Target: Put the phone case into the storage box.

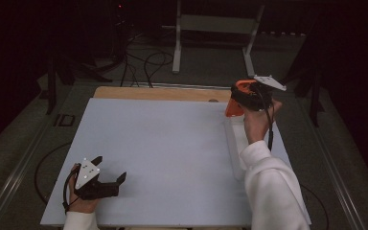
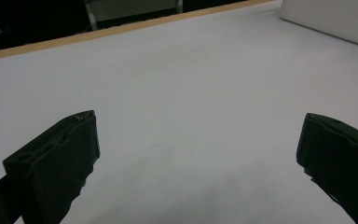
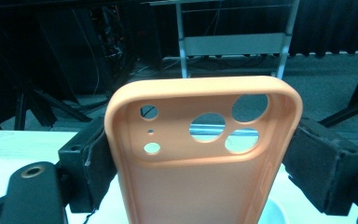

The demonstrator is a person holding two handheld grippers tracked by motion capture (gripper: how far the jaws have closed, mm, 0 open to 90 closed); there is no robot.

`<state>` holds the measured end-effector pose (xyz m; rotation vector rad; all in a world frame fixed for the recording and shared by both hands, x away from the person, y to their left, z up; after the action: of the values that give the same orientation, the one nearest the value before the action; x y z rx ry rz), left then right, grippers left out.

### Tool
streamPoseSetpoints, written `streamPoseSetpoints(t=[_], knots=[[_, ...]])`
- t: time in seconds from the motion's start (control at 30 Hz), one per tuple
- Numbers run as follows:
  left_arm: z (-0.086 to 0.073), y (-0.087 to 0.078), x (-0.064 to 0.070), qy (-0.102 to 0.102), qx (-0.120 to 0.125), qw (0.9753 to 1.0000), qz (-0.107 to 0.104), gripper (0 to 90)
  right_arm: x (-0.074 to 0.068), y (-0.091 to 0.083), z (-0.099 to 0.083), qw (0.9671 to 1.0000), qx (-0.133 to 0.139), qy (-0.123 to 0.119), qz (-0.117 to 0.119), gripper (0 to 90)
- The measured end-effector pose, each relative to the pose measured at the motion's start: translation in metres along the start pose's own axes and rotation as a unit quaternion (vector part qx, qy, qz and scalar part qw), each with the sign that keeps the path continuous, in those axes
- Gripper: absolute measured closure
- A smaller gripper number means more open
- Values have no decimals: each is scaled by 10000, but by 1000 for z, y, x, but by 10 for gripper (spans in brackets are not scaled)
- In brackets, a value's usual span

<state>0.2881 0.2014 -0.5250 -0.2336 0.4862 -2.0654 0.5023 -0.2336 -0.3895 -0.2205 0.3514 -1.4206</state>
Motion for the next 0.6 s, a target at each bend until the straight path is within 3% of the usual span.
streamPoseSetpoints(t=[0.6], knots=[[0,0,-1,-12,3,10000,2,0,15,4,-2,9998,-11,98,-200,165]])
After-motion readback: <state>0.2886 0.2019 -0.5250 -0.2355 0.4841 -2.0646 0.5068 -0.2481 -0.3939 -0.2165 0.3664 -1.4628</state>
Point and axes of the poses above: each handheld gripper's, and its own axes: y roughly forward along the jaws, z roughly out of its top, x roughly to its right, the point moved 7 cm from there along y, roughly forward along the jaws, and after that the axes turned 1 degree about y, right-handed, at the moved point
